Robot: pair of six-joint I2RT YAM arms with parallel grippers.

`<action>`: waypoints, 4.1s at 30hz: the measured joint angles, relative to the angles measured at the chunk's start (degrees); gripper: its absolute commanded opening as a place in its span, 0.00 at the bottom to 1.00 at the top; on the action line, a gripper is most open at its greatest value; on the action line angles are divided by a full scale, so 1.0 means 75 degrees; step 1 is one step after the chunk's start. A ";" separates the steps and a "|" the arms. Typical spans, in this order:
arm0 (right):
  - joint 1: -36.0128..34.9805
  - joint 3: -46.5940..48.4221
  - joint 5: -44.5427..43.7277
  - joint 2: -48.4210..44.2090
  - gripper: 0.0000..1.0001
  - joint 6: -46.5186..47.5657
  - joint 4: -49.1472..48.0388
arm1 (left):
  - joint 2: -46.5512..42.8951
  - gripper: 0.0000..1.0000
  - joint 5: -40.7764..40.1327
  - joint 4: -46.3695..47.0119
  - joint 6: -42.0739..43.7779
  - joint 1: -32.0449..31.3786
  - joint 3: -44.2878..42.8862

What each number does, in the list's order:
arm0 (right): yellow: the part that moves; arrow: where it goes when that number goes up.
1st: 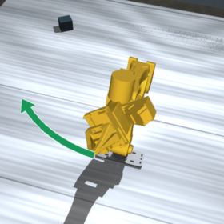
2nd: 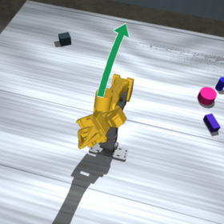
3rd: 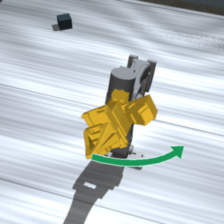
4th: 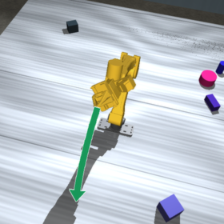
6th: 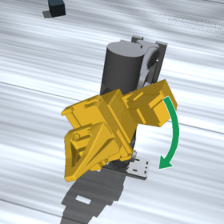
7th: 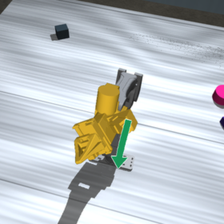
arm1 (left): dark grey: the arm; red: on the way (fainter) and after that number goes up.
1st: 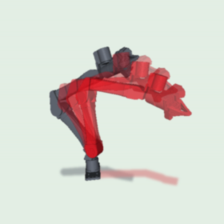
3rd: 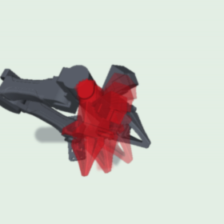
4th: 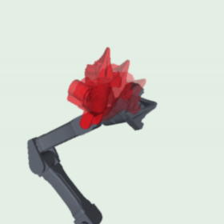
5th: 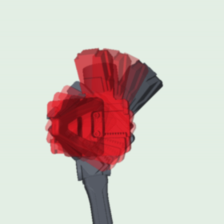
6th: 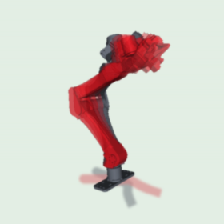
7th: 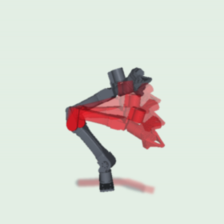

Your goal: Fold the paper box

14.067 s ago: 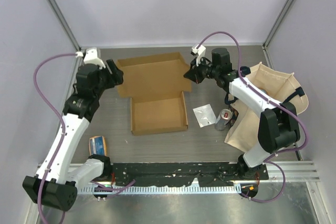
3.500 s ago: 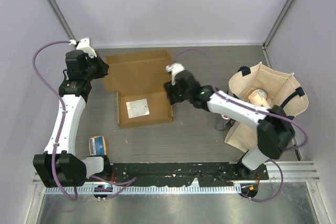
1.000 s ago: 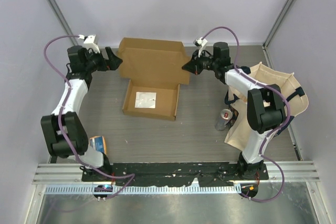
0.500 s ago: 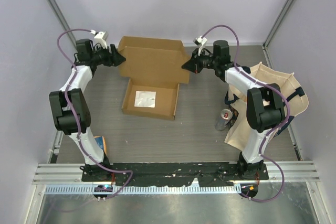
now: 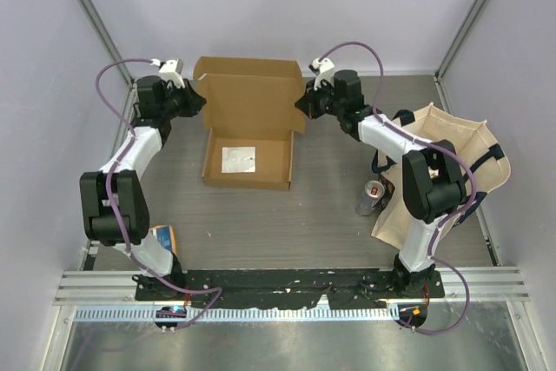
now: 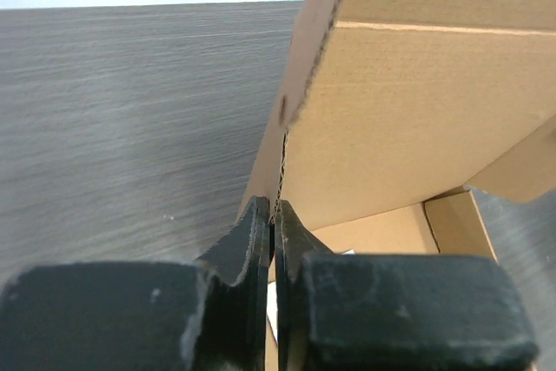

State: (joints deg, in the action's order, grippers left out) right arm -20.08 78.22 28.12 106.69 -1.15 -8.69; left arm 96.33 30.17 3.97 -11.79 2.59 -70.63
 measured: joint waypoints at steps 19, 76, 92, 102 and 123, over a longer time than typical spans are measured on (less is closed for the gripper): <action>-0.2498 -0.0656 -0.7810 -0.0562 0.01 -0.2267 -0.0522 | -0.2192 0.00 -0.5222 0.1848 -0.1396 -0.1935 0.2649; -0.4444 -0.5948 -0.7318 -0.6677 0.84 -0.2352 0.0775 | -0.4928 0.00 -0.6677 0.3768 -0.2879 -0.3016 0.6738; -0.4444 0.1099 -0.5525 -0.4033 0.86 0.1918 0.4707 | -0.4983 0.00 -0.6688 0.3695 -0.2565 -0.3031 0.6758; -0.4444 0.3322 -0.5010 -0.1099 0.83 0.3995 0.5759 | -0.5039 0.00 -0.6735 0.3503 -0.2567 -0.3031 0.6735; -0.4459 0.2879 -0.4529 -0.0629 0.57 0.3905 0.6336 | -0.7449 0.72 -0.5738 -0.0621 -0.3943 -0.3031 0.6199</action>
State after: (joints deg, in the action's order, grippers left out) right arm -53.52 99.81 -5.85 101.97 28.14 38.83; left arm 40.47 -12.86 -0.69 -41.36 -20.14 -24.14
